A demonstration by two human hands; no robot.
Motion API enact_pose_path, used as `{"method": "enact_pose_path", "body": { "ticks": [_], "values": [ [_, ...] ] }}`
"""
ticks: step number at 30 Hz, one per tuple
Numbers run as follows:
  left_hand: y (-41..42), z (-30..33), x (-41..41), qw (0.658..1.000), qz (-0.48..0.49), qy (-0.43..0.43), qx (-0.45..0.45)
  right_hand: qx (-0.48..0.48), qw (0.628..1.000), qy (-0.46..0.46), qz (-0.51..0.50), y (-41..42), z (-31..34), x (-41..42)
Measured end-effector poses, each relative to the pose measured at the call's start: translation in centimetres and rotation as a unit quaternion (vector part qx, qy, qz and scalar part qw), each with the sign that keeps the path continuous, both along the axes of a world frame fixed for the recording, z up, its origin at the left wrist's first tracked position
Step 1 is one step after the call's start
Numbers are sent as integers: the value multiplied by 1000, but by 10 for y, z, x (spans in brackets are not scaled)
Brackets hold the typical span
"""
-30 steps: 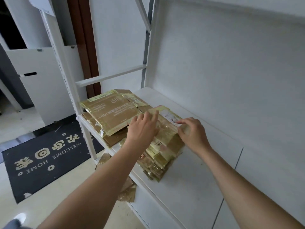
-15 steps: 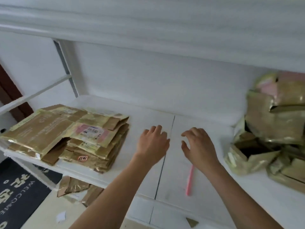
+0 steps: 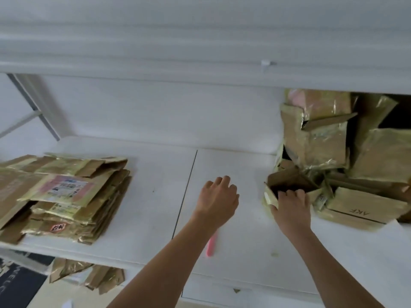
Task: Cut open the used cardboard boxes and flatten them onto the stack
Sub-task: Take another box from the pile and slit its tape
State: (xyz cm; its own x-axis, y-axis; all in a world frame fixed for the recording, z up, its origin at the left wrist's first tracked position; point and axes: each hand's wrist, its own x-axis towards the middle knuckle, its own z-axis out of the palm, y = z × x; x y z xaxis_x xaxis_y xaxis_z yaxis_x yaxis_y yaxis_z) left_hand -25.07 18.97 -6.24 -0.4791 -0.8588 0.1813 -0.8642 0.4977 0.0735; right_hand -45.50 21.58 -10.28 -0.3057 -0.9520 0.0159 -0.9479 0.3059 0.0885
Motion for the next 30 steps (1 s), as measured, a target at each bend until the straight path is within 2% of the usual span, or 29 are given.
{"method": "enact_pose_path", "body": {
  "ticks": [3,4,6,9,13,14,17,19,20,22,24,27,29,30],
  "values": [
    [1,-1,9,1000,21,-13,2,-29,999,-39,19,-5,1,3],
    [0,0,14,999,30,-11,0,-65,994,-80,44,-6,4,6],
    [-1,1,27,999,48,-1,-7,-145,957,-237,85,-11,14,18],
    [-2,2,53,997,75,-4,-26,-199,864,-442,133,-18,33,48],
    [4,7,90,992,112,17,-51,-180,767,-602,133,-21,46,95],
    [7,10,99,991,119,35,-57,-167,731,-652,111,-22,46,106],
    [18,19,126,980,135,132,-70,-72,556,-828,12,-26,40,137],
    [23,24,143,970,136,192,-68,13,484,-874,-40,-30,29,153],
    [25,23,151,964,135,219,-65,62,464,-882,-56,-30,23,160],
    [25,17,166,953,142,265,-30,150,445,-880,-74,-30,9,171],
    [21,7,180,940,164,291,72,186,454,-866,-93,-31,-4,182],
    [18,-11,195,890,195,325,253,158,486,-846,-156,-33,-20,196],
    [20,-20,198,872,201,345,282,102,517,-833,-168,-37,-30,200],
    [20,-24,198,872,208,347,276,67,550,-817,-160,-38,-34,199]
  ]
}}
